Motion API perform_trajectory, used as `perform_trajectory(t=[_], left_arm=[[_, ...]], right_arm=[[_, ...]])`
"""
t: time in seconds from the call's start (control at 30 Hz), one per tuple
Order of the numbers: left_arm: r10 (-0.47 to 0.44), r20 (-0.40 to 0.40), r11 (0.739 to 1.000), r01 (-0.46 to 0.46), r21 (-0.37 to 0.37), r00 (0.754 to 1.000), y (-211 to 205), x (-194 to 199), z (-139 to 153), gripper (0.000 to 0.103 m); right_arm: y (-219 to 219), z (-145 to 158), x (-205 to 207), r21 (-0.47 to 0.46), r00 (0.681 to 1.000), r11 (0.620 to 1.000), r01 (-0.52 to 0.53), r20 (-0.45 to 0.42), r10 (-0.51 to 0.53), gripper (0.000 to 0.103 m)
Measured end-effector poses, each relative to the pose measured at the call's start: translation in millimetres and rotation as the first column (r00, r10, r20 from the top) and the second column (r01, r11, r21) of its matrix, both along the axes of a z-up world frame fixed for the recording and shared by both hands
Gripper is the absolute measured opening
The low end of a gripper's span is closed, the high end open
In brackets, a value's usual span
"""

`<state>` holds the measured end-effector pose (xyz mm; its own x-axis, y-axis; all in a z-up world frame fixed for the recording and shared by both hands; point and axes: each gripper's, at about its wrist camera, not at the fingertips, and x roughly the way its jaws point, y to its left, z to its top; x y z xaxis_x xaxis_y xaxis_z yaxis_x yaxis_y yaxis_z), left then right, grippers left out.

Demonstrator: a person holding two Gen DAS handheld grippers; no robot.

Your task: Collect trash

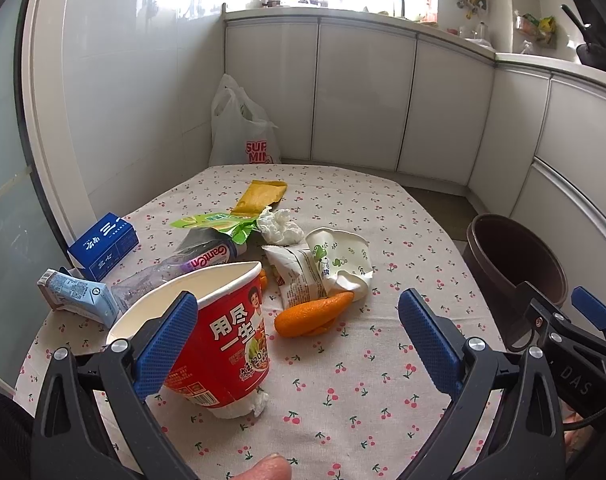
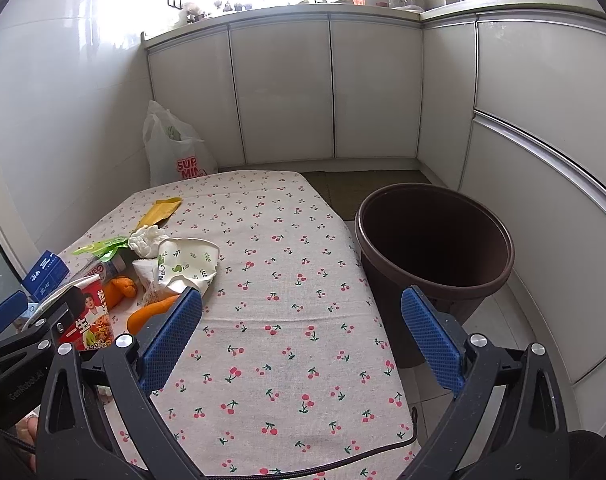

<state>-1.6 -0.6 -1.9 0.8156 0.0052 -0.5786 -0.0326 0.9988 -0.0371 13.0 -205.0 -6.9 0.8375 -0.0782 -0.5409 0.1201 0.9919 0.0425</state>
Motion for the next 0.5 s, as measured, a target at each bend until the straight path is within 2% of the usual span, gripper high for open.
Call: perform_trajectory(t=[0.5], left_arm=[[0.0, -0.014, 1.0, 0.0, -0.009, 1.0, 1.6, 2.1, -3.8, 0.097]], right_arm=[[-0.5, -1.0, 1.3, 0.001, 1.0, 1.0, -0.007, -0.009, 0.007, 0.096]])
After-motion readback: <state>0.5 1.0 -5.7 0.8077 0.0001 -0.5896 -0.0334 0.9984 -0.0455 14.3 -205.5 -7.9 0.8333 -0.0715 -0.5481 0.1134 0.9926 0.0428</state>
